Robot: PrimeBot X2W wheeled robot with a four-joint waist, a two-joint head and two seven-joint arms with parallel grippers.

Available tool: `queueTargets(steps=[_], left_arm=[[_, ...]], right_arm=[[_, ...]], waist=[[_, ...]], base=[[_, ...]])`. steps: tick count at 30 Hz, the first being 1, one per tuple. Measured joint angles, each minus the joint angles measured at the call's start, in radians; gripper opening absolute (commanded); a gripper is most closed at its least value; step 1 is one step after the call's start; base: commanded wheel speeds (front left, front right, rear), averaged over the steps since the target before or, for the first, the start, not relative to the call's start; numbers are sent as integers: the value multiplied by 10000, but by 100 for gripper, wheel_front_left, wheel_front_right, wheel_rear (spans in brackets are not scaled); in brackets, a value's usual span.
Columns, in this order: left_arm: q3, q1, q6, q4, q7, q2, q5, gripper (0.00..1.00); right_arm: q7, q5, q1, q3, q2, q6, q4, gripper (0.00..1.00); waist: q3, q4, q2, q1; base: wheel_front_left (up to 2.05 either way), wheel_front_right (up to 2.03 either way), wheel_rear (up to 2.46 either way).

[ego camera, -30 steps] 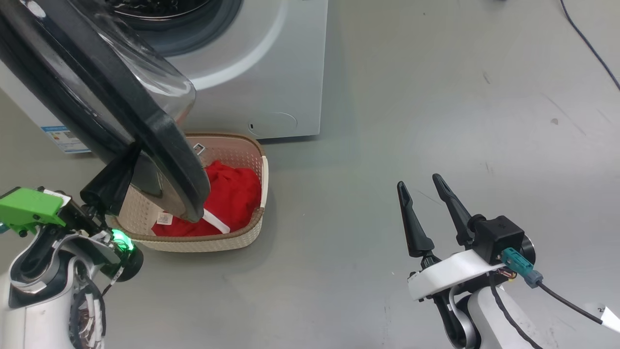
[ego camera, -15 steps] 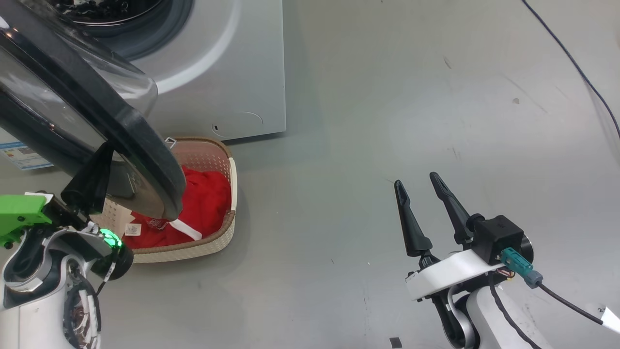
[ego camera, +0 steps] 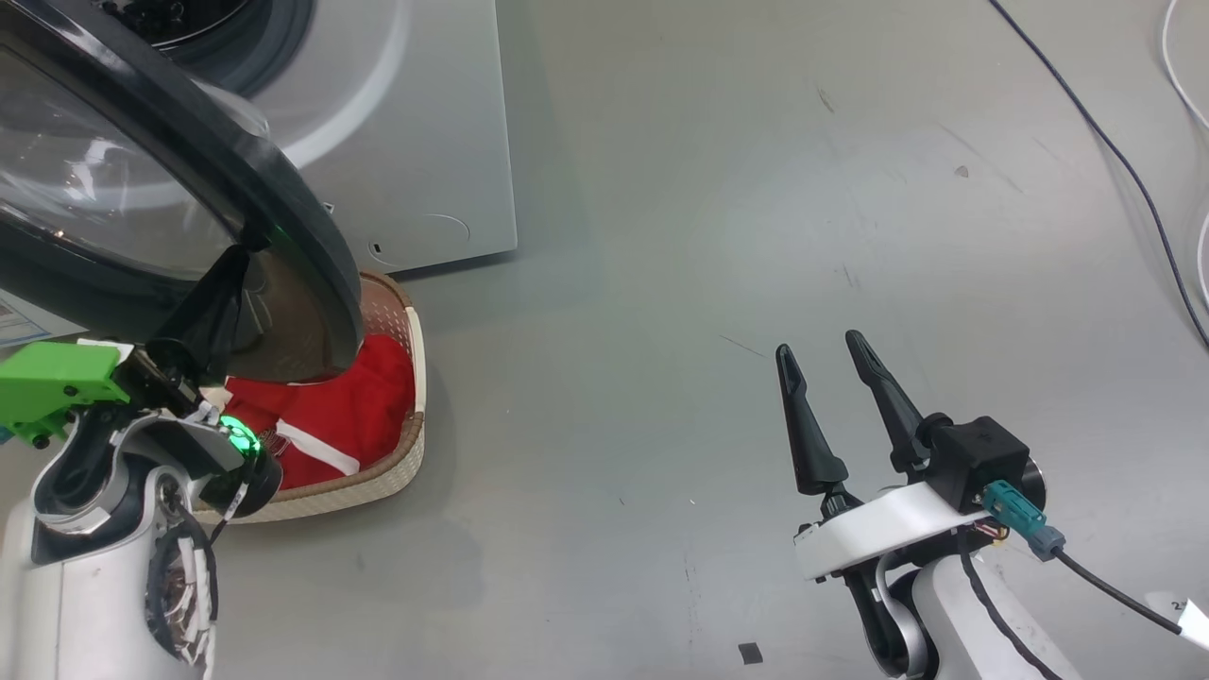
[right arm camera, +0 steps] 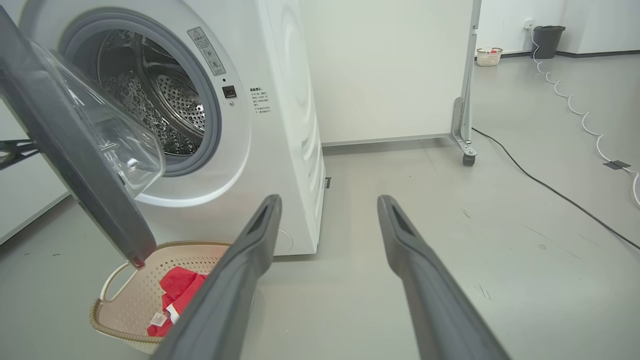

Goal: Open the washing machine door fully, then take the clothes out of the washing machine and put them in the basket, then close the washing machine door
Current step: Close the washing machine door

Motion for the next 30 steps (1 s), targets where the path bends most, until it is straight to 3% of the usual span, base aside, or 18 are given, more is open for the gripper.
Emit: queueTargets(steps=[19, 30], left_arm=[[-382, -545, 2, 209, -529, -13, -198, 0], [-830, -616, -111, 711, -616, -44, -374, 0]], right_arm=[[0, 92, 8, 184, 12, -161, -123, 100], [0, 82, 58, -238, 25, -249, -140, 100]], waist=[[178, -493, 0, 0], [22, -329, 0, 0]], base=[[0, 0, 0], [0, 0, 0]])
